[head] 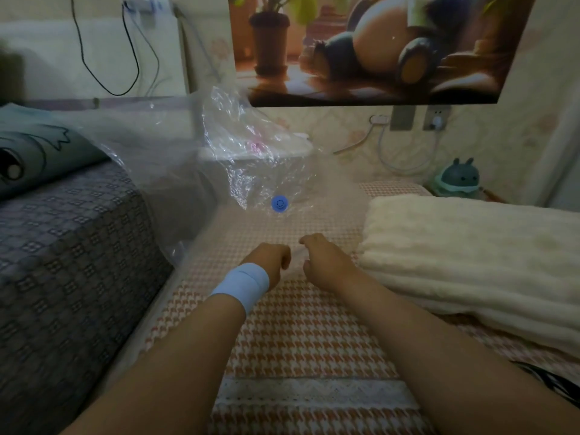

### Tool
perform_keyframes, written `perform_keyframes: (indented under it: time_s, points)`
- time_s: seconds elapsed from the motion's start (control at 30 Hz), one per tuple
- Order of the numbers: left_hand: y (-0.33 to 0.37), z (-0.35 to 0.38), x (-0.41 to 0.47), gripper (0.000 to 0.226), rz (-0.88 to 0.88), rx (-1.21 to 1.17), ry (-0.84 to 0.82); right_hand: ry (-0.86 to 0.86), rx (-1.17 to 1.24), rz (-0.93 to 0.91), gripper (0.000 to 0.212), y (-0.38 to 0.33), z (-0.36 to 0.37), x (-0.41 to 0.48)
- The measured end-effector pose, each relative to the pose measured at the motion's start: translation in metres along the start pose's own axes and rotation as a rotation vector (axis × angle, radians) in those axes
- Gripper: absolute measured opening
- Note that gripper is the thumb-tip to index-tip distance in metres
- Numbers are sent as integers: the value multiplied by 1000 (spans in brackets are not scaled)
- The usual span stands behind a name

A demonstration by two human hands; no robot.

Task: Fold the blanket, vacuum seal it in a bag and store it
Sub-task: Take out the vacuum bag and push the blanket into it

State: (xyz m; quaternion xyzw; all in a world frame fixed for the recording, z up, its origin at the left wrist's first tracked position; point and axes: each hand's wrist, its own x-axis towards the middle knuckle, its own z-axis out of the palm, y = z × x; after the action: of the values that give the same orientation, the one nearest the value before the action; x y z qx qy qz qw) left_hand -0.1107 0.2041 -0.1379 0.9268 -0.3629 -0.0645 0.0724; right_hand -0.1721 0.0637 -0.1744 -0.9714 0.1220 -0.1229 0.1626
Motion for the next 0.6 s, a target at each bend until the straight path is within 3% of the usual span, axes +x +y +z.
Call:
perform_keyframes:
  time_s: [0.1,0.17,0.27,0.37,0.47,0.53,0.6]
  points:
    - [4,-4,2,54,-84,-26,1,120,10,-77,50,2,-3,-3]
    - [2,-6,3,58,-98,-93,77,127,-123,-104,45,1,-10,-6]
    - [-6,-12,6,55,-59,-164,273,-173,-319,-25,43,-3,-16,-10]
    - [-11,-17,5,56,2,-203,434,-427,-211,98,44,2,-5,-9]
    - [-14,-17,-1,58,71,-226,434,-178,231,194,60,-3,-9,-1]
    - [-12,-16,-4,61,122,-164,395,91,764,308,69,-17,-22,7]
    - [-9,-18,-7,59,145,-91,359,206,1244,433,76,-28,-36,17]
